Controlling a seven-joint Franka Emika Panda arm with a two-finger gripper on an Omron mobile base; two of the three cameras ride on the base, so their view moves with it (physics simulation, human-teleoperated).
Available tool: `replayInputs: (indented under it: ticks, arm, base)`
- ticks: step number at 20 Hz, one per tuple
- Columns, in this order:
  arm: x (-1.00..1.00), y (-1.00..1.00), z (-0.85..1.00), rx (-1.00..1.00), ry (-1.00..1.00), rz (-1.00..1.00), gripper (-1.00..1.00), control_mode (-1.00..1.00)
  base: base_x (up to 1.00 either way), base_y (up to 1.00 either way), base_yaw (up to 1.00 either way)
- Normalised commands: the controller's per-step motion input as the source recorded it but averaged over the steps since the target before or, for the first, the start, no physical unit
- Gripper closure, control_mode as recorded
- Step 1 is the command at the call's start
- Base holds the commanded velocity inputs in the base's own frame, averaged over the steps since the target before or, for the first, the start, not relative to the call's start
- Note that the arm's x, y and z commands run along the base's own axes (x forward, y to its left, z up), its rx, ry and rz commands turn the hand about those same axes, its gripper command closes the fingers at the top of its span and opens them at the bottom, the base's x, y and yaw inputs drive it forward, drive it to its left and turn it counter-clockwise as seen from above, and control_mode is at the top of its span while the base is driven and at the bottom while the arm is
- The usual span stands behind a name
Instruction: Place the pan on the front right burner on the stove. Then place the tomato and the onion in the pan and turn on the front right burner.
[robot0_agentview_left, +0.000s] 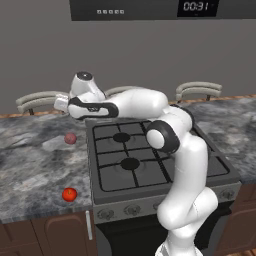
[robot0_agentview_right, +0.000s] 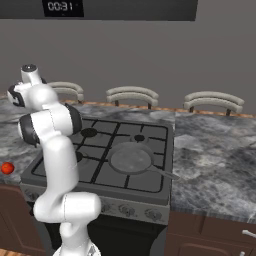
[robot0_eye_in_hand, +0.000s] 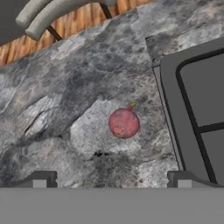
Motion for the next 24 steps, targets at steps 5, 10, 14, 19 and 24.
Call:
replayInputs:
  ticks: [5,10,14,19,24]
  arm:
    - [0.01,0.0,0.0,-0.05,0.21,0.24,-1.0,-1.0]
    - [0.0,0.0,0.1,-0.21,0.11,0.2,-1.0,-1.0]
    - [0.0,0.0,0.07,-0.13,0.01,0.1,-1.0,-1.0]
    - [0.11,0.0,-0.25,0.0,-0.03,0.0,-1.0,-1.0]
    - [0.28,0.02,-0.34,0.0,-0.07,0.0,-1.0,-1.0]
  base:
    - [0.0,0.0,0.0]
    - [0.0,0.0,0.0]
    - [0.0,0.0,0.0]
    - [0.0,0.0,0.0]
    - [0.0,0.0,0.0]
